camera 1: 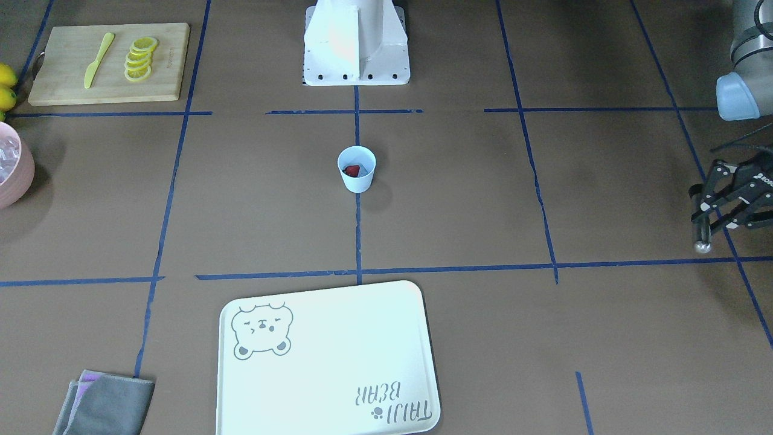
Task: Mash ice and strawberries in cup
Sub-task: 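Grasp the steel pestle with the left gripper and lift it, then carry the pestle with the left gripper over the blue cup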
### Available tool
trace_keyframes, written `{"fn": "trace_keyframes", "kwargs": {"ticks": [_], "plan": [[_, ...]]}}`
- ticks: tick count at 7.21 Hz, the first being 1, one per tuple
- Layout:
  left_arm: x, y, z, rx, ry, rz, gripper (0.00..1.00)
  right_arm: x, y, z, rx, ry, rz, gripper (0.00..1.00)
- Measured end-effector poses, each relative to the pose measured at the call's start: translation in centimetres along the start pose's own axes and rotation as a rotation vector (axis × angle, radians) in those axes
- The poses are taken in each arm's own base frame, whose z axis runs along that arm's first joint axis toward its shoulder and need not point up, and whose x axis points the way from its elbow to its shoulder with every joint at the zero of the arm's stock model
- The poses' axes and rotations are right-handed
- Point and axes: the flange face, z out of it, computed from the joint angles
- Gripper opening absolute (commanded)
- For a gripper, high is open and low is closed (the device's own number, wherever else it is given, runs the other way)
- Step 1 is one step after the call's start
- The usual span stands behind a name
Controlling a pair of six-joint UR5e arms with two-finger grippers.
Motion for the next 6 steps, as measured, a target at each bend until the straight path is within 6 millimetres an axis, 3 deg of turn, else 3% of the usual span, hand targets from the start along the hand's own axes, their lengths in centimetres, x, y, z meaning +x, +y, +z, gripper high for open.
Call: {"fn": "trace_keyframes", "kwargs": {"ticks": [2, 5, 6], "plan": [[4.8, -4.6, 0.5, 0.137, 0.067, 0.158, 0.0, 0.2, 0.2, 0.2, -0.004, -0.001, 0.006, 1.0], [15.6, -15.8, 3.3, 0.3, 0.223, 0.367, 0.0, 0.3, 0.3, 0.2, -0.004, 0.0, 0.012, 1.0], [19.1, -18.2, 3.8, 0.363, 0.262, 0.421, 0.0, 0.4, 0.3, 0.2, -0.004, 0.0, 0.013, 1.0]]}}
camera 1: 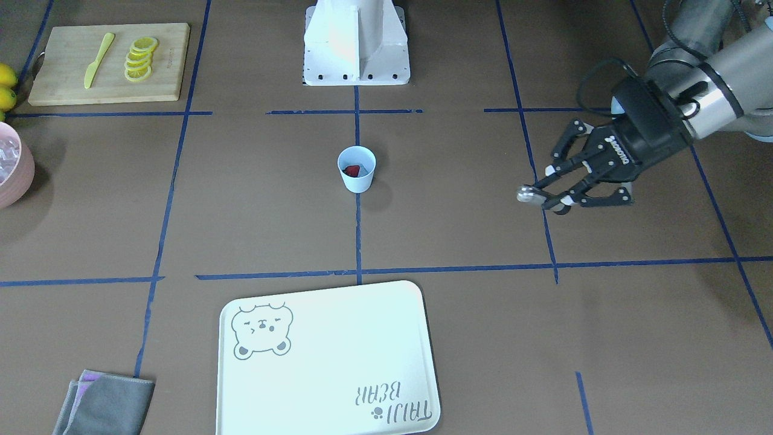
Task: Mash ice and strawberries in cup
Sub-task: 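Carry the pestle with the left gripper over the blue cup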
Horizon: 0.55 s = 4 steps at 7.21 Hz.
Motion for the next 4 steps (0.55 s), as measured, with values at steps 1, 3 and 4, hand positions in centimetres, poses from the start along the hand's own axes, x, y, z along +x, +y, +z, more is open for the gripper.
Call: {"fn": "trace_keyframes", "kwargs": {"ticks": [1, 3, 4], "plan": [[2.7, -1.5, 2.8, 0.087, 0.02, 0.045, 0.0, 0.0, 0.0, 0.0, 0.0, 0.0, 0.001, 1.0], [12.4, -1.4, 11.4, 0.36, 0.032, 0.079, 0.0, 0.1, 0.0, -0.1, 0.001, 0.001, 0.002, 1.0], [17.8, -0.6, 14.6, 0.496, 0.037, 0.049, 0.0, 0.1, 0.1, -0.1, 0.003, 0.002, 0.003, 1.0]]}}
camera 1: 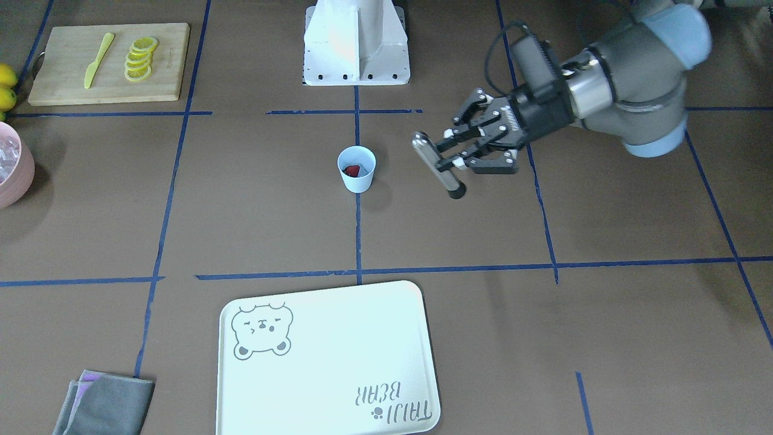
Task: Mash ice and strawberries in cup
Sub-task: 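Carry the pestle with the left gripper over the blue cup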
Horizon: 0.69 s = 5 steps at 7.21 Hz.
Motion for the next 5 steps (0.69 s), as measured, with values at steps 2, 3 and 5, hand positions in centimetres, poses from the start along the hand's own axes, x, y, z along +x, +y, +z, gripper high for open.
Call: {"fn": "trace_keyframes", "kwargs": {"ticks": [2, 3, 5], "plan": [[6.5, 2.9, 1.8, 0.192, -0.018, -0.068, 0.0, 0.1, 0.1, -0.1, 0.001, 0.001, 0.002, 1.0], [7.1, 3.9, 1.8, 0.233, -0.024, -0.08, 0.0, 0.1, 0.1, -0.1, 0.002, 0.001, 0.003, 1.0], [6.8, 5.4, 1.5, 0.273, -0.061, -0.089, 0.0, 0.1, 0.1, -0.1, 0.002, 0.0, 0.002, 1.0]]}}
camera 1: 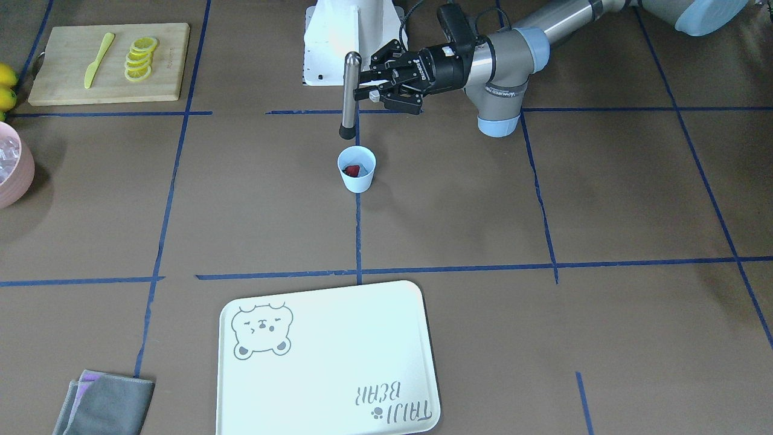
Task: Mash ice and strawberries in cup
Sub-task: 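Carry the pestle with the left gripper over the blue cup, then lower the pestle into the cup and press down repeatedly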
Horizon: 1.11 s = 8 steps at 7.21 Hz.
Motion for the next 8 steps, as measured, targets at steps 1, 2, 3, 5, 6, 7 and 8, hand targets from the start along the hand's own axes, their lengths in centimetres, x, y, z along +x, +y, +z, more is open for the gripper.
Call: {"fn": "trace_keyframes", "kwargs": {"ticks": [1, 2, 3, 5, 6, 7, 8], "plan": [[-0.4, 0.5, -0.2, 0.002, -0.024, 0.0, 0.0, 0.0, 0.0, 0.0, 0.0, 0.0, 0.0, 1.0], [-0.8, 1.1, -0.4, 0.0, -0.043, 0.0, 0.0, 0.0, 0.0, 0.0, 0.0, 0.0, 0.0, 1.0], [-1.2, 1.7, -0.6, -0.003, -0.056, 0.0, 0.0, 0.0, 0.1, 0.1, -0.001, -0.001, 0.0, 1.0], [-1.7, 3.0, -1.0, -0.013, -0.068, 0.002, 0.0, 0.0, 0.1, 0.1, -0.001, -0.001, 0.0, 1.0], [-1.9, 3.5, -1.1, -0.021, -0.074, 0.003, 0.0, 0.0, 0.1, 0.1, -0.001, -0.001, 0.0, 1.0], [-1.9, 3.9, -1.1, -0.028, -0.077, 0.002, 0.0, 0.0, 0.1, 0.1, -0.001, -0.001, -0.001, 1.0], [-1.6, 4.4, -1.0, -0.033, -0.076, -0.002, 0.0, 0.0, 0.1, 0.1, -0.001, 0.0, -0.001, 1.0]]}}
